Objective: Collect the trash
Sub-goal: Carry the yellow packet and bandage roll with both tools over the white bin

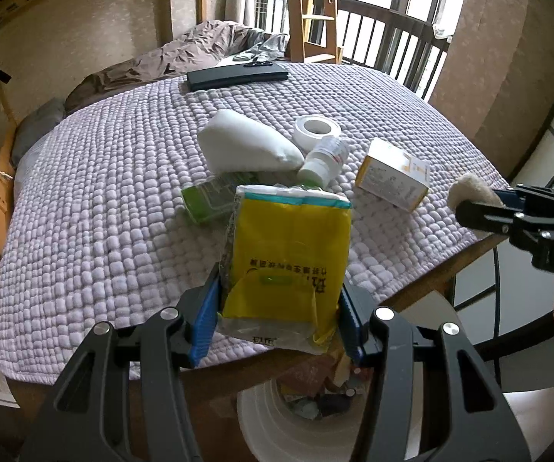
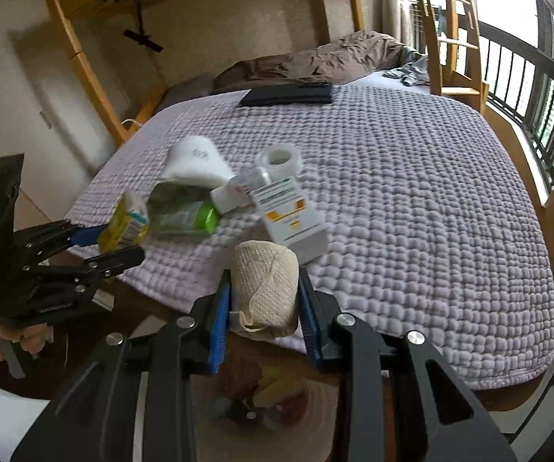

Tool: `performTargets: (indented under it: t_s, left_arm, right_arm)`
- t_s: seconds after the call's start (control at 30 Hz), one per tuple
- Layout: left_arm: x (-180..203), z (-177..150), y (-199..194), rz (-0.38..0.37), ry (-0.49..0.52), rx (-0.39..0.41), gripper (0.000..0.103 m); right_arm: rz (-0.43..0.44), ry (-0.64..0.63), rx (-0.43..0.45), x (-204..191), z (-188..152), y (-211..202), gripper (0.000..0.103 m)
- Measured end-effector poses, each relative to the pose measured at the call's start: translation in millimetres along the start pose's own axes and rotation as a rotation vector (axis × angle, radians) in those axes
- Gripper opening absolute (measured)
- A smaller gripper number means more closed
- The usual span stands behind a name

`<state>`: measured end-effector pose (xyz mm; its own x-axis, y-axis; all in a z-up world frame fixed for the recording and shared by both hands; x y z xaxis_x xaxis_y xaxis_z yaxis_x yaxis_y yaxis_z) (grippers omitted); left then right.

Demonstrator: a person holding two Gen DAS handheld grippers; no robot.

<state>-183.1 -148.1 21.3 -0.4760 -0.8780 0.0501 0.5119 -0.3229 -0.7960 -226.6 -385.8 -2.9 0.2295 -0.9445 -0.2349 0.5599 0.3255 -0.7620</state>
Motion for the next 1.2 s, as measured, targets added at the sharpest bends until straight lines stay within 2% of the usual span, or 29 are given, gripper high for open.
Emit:
performTargets:
  t_s: [0.43, 1.2]
  left_arm:
    - [14, -9, -9, -0.020, 0.025, -0.010, 0.054]
    - [32, -29, -4, -0.062, 0.104, -0.069, 0.054]
  right_arm:
    - [0.034, -0.042, -0.017, -22, -10, -4, 0.032]
    - [0.096, -0.090, -0.092, -31, -38, -2, 0.032]
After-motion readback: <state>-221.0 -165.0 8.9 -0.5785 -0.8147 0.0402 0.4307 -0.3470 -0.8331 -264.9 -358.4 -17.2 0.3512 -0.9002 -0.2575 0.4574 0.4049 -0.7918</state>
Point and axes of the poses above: each gripper's, at about its wrist camera, not at the fingertips, and y roughly the way its jaws point, x to its right, z to its top, the point moved 1 cm from there along y, roughly the way its jaws point, and after that the axes turned 2 degrees about y, right-handed, at the moved point
